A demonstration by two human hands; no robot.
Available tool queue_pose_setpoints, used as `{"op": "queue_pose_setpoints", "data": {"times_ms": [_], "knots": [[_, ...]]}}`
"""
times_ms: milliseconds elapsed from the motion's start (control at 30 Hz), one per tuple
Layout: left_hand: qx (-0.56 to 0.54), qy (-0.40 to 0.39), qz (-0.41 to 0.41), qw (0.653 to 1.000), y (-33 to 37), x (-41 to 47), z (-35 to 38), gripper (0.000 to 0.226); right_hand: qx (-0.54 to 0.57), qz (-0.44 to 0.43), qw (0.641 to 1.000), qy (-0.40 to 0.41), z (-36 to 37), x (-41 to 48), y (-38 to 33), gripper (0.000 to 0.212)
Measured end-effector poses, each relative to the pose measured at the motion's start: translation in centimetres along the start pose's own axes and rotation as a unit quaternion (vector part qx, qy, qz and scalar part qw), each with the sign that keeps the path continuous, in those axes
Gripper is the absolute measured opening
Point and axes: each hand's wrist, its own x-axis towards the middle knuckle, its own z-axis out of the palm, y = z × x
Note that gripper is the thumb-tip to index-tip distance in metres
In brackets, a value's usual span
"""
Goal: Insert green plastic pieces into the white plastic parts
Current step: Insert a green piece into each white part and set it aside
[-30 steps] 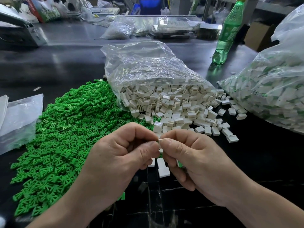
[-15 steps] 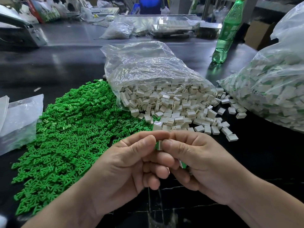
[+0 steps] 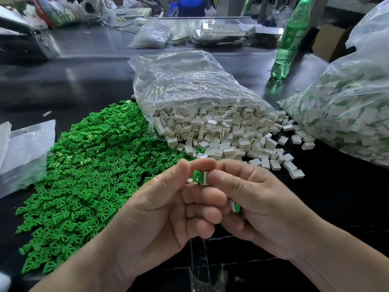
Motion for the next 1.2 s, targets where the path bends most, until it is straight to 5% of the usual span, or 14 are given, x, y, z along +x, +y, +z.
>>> {"op": "queue_pose_setpoints", "data": {"times_ms": [200, 933, 1200], "knots": [[0.056, 0.023, 0.05, 0.997, -0.4, 0.1, 0.0, 0.023, 0.021, -0.004, 1.0, 0.003, 0.2, -0.2, 0.3, 0.038], [0.122, 0.064, 0.112, 0.984, -0.7, 0.3, 0.4, 0.025, -0.015, -0.036, 0.999, 0.029, 0.7, -0.2, 1.0, 0.026], [0.151, 0.057, 0.11, 0.981, -0.1, 0.1, 0.0, 0.028, 0.051, -0.023, 0.998, 0.012, 0.6, 0.4, 1.1, 0.026]]}}
